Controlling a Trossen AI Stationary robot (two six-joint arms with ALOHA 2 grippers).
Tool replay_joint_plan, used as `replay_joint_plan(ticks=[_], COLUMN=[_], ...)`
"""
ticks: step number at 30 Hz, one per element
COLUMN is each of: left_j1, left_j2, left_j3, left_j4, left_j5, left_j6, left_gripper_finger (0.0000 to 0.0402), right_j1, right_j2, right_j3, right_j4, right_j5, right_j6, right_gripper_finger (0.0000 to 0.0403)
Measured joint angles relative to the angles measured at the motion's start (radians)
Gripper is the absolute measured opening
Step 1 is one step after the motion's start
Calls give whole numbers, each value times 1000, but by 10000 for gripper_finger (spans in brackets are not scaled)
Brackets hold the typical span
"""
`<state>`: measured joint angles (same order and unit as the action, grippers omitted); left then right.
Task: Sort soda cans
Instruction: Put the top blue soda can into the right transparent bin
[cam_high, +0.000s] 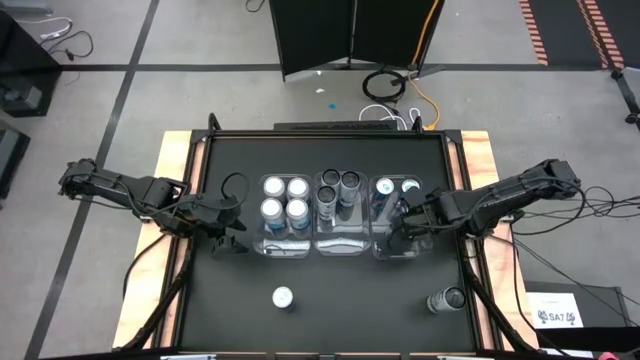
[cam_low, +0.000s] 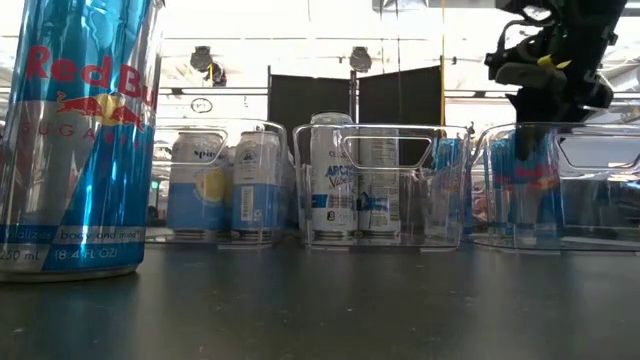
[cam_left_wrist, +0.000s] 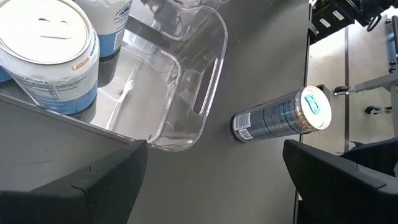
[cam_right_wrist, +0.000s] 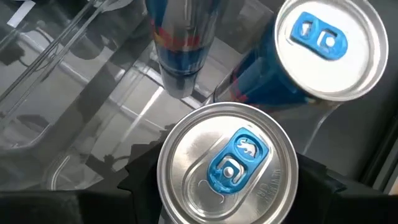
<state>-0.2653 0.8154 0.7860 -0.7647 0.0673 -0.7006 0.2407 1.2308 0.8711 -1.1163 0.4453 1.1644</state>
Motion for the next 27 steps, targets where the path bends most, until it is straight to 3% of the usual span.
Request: replay_joint_plan(ticks=[9,27], left_j1=[0,0], left_j2=[0,0], left_j3=[0,0], left_j4=[0,0], left_j5=[0,0], left_j6=[-1,-1], left_gripper_finger=[382,382], right_j1=[-76,-76], right_j2=[0,2], right_j3=[0,-2], right_j4=[11,15], right_j5=[-25,-37], right_j6=[-42,26], right_gripper_finger=[238,273])
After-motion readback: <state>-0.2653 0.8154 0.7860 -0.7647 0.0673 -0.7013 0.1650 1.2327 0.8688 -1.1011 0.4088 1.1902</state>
